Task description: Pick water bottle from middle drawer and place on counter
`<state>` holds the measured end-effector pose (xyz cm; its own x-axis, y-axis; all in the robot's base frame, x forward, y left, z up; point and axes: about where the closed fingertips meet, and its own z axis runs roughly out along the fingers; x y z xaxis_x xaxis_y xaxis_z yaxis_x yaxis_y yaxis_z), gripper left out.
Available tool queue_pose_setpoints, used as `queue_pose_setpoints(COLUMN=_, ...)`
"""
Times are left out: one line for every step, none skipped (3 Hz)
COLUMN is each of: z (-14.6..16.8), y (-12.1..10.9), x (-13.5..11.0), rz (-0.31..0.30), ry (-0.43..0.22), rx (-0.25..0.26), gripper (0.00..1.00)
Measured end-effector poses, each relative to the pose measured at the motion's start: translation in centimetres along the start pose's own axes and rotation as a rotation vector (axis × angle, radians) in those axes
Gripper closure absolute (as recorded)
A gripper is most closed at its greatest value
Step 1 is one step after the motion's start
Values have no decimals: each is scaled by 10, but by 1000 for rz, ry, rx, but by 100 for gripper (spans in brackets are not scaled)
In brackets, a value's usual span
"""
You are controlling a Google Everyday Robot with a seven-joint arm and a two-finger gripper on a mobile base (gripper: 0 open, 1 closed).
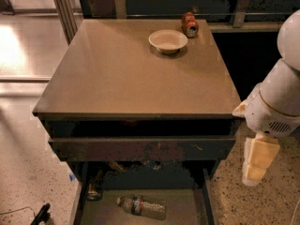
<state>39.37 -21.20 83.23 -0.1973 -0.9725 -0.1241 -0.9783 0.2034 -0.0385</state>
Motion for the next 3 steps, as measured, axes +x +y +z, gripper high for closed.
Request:
queue_pose_setpoints(z=0, y=0, x=0, rz=0, ry=1, rx=-1, gripper=0)
queue_pose_setpoints(z=13, y=8, x=-3, rz=-21, ry=-11, rx=-20, gripper=0)
queue_pose_setpoints(z=26, y=17, x=-7, rz=-45, ry=-18, rx=-39, gripper=0)
